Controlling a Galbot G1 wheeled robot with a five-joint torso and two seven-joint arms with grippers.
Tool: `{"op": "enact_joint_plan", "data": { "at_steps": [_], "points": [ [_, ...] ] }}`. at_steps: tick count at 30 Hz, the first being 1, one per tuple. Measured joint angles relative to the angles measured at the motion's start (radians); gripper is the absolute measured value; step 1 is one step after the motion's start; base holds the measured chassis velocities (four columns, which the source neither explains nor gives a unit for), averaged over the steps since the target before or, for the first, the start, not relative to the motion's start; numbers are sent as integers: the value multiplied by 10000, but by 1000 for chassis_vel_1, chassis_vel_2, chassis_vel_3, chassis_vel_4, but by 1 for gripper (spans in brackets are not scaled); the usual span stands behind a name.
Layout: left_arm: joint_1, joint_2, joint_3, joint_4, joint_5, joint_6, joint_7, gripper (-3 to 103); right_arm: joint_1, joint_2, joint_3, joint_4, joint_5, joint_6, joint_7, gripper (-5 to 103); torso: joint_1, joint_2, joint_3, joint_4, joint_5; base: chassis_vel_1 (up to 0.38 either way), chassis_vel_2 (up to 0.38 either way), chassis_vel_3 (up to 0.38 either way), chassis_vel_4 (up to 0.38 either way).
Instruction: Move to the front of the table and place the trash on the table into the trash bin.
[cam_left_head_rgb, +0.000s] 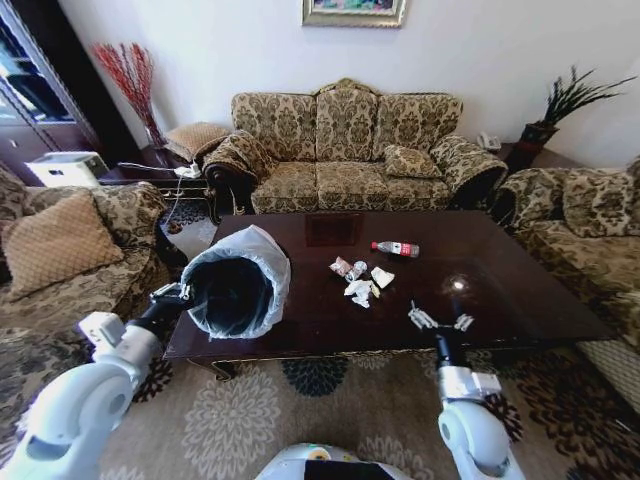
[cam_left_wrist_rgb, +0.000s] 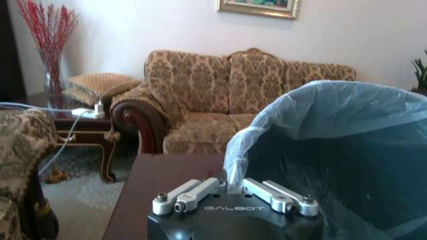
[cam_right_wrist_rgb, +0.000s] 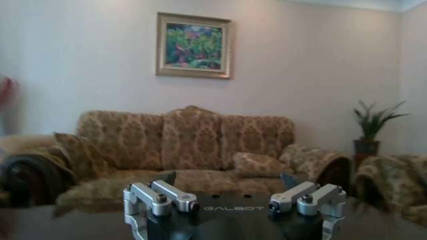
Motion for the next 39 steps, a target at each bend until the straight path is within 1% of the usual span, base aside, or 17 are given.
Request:
{"op": "enact_joint_plan", "data": {
  "at_steps": [1, 2, 7, 9, 14, 16, 17, 19, 21, 25, 28, 29, 31, 32, 35, 38, 39],
  "points": [
    [1, 15, 14, 0, 39, 32, 3, 0, 63, -35, -51, 146, 169, -111, -158, 100, 0, 0, -1, 6, 3, 0, 0, 0, 0],
    [8, 71, 49, 3, 108, 188, -16, 0, 90, -77, -105, 223, 310, -214, -318, 100, 0, 1, -1, 9, -11, 0, 0, 0, 0],
    [-125, 396, 177, 233, 153, 398, -171, 0, 103, -64, -168, -5, 92, -420, -579, 100, 0, 0, 0, 6, -9, 0, 0, 0, 0],
    [-297, 528, 390, 518, 172, 81, -347, 0, 64, 64, -193, -361, -37, -146, -776, 100, 0, 1, 0, 6, -4, 0, 0, 0, 0],
    [-568, 888, 778, 938, 186, -190, -394, 0, -7, 198, -243, -730, 100, 2, -816, 100, 0, 0, 0, 3, -9, 0, 0, 0, 0],
    [-810, 1007, 820, 1002, 75, -193, -447, 0, 36, 191, -236, -801, 274, -67, -830, 100, 0, 0, 0, 4, -7, 0, 0, 0, 0],
    [-1004, 1149, 841, 1057, -63, -208, -502, 0, 232, 123, -217, -996, 505, -383, -833, 100, 0, 1, 0, 3, -6, 0, 0, 0, 0],
    [-1035, 1189, 847, 1082, -110, -243, -526, 0, 369, 91, -207, -1167, 628, -586, -833, 100, 0, 1, 0, 2, -7, 0, 0, 0, 0],
    [-1010, 1251, 860, 1115, -278, -409, -616, 0, 898, 77, -269, -1902, 1040, -917, -941, 100, 0, 0, 0, 3, -1, 0, 0, 0, 0],
    [-878, 1241, 864, 1103, -328, -455, -724, 0, 1507, 148, -503, -2761, 1212, -1021, -983, 100, 1, 0, 1, 8, -3, 0, 0, 0, 0],
    [-699, 1197, 863, 997, -364, -543, -741, 0, 2541, 281, -1056, -4021, 1762, -1434, -941, 100, 0, 0, 1, 5, -7, 0, 0, 0, 0],
    [-699, 1197, 863, 997, -364, -543, -741, 0, 2541, 281, -1056, -4021, 1762, -1434, -941, 100, 0, 0, 1, 5, -7, 0, 0, 0, 0],
    [-612, 1177, 843, 923, -384, -551, -761, 0, 3366, 437, -1650, -4833, 2200, -1723, -785, 100, 0, 0, 0, 6, -5, 0, 0, 0, 0],
    [-612, 1177, 843, 923, -384, -551, -761, 0, 3366, 437, -1650, -4833, 2200, -1723, -785, 100, 0, 0, 0, 6, -5, 0, 0, 0, 0],
    [-342, 1241, 687, 748, -444, -551, -791, 0, 4577, 797, -2493, -6050, 2353, -1858, -467, 100, 2, 0, 1, 8, -7, 0, 0, 0, 0],
    [-236, 1388, 600, 723, -528, -551, -797, 0, 5060, 1000, -2774, -6591, 2523, -1864, -393, 100, 1, 0, 1, 9, -5, 0, 0, 0, 0],
    [-230, 1505, 571, 735, -593, -551, -839, 0, 5439, 1215, -2918, -7026, 2591, -1953, -183, 100, 0, 0, 0, 7, -6, 0, 0, 0, 0]
  ]
}}
